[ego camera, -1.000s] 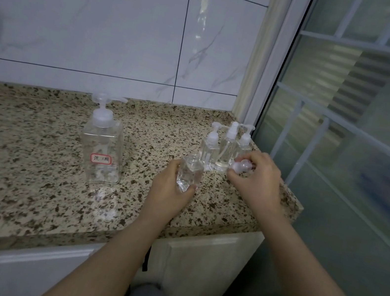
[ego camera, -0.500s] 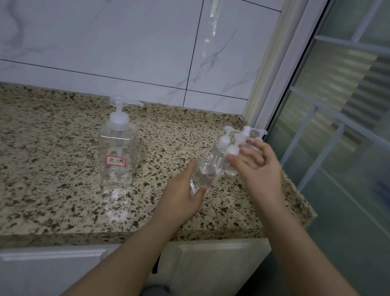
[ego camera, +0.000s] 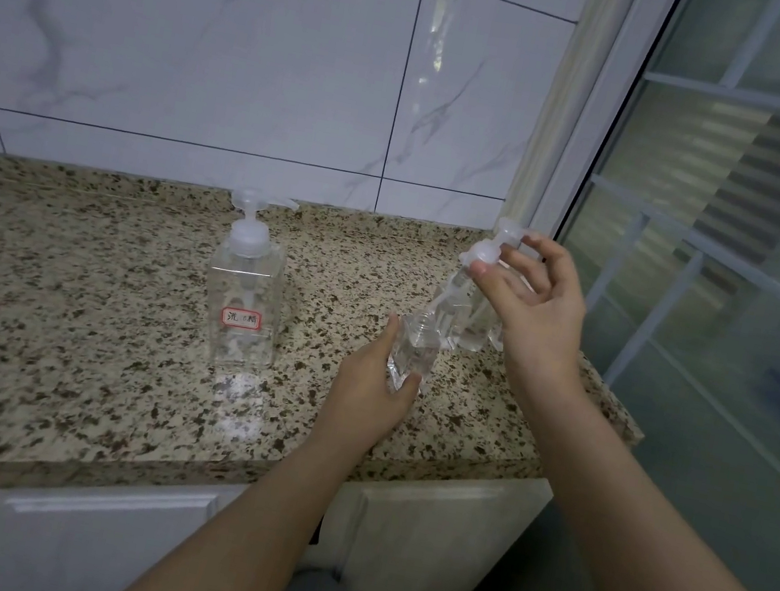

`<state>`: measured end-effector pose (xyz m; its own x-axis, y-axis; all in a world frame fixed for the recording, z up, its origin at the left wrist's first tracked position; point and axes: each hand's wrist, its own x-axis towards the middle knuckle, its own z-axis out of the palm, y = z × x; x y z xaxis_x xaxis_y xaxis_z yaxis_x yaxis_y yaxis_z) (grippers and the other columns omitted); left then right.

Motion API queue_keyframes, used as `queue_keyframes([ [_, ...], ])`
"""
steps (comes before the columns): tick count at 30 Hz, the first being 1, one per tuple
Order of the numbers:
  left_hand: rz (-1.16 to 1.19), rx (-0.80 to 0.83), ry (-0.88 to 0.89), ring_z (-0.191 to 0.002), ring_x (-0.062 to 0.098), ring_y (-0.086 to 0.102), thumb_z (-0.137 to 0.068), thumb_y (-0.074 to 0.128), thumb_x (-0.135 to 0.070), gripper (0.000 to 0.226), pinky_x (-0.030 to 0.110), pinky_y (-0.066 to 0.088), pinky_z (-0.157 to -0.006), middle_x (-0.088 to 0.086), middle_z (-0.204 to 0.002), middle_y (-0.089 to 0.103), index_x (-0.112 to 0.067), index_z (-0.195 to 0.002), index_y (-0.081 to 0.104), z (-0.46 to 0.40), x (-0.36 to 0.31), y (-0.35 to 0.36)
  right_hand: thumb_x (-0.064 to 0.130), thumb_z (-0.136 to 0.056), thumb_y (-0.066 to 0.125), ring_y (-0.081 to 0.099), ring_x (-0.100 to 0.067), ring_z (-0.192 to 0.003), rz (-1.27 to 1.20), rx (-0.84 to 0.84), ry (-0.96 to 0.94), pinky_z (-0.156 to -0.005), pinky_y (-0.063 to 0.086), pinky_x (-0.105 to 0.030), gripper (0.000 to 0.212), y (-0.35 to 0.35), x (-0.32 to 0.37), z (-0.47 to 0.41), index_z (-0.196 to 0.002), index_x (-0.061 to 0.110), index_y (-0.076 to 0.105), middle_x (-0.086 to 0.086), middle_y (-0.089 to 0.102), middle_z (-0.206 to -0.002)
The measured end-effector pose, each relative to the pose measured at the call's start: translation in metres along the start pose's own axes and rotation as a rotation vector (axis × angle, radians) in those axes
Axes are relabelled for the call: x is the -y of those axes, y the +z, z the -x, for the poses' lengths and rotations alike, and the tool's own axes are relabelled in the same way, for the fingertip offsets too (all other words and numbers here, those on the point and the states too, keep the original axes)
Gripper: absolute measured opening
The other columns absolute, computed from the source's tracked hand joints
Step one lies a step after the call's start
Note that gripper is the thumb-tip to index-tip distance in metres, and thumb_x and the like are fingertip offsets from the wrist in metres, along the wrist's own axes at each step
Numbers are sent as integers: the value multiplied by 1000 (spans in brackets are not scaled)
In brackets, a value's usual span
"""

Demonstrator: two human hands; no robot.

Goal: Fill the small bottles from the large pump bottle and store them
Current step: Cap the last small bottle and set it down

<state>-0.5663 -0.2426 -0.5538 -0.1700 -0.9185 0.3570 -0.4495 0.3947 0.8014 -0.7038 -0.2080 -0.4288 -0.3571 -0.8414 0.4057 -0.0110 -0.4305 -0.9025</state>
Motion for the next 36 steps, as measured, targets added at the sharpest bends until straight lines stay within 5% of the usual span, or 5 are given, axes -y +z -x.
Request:
queue_keyframes([
  [3, -7, 2, 4, -70, 5, 52, -93, 64, -29, 78, 9, 36, -60, -5, -112, 67, -24, -158, 22, -1, 1, 0, 2, -83, 81, 75, -10, -94, 39, 20, 30, -76, 59, -21, 46, 0, -5, -1, -119, 21, 58, 6, 73, -106],
  [16, -7, -9, 9, -62, -1, 46, -93, 64, -26, 77, 7, 34, -54, -5, -97, 63, -20, -158, 23, 0, -4, -1, 9, -83, 83, 73, 1, -88, 230, 158, 66, -73, 56, -14, 59, 3, -23, -5, -134, 21, 55, 7, 72, -104],
  [25, -8, -5, 34, -69, -3, 52, -94, 64, -24, 73, 4, 37, -60, -7, -103, 64, -20, -156, 27, 0, -5, -4, 6, -83, 81, 74, -7, -95, 346, 270, 67, -88, 60, -26, 63, -1, -50, 3, -134, 27, 52, -1, 73, -104],
  [30, -2, -19, 37, -99, 9, 59, -93, 64, -26, 73, 18, 45, -80, -5, -119, 63, -21, -156, 27, 0, -5, -4, 10, -81, 84, 71, -10, -98, 398, 272, 52, -93, 57, -23, 62, 0, -55, 1, -134, 23, 54, 1, 71, -102],
  [36, -7, -36, 84, -78, -1, 54, -92, 66, -21, 60, 17, 46, -69, -9, -105, 63, -27, -146, 41, 2, -8, -5, 35, -79, 86, 58, -9, -118, 495, 285, 87, -104, 50, -34, 82, 8, -52, 3, -146, 32, 40, 14, 54, -117],
])
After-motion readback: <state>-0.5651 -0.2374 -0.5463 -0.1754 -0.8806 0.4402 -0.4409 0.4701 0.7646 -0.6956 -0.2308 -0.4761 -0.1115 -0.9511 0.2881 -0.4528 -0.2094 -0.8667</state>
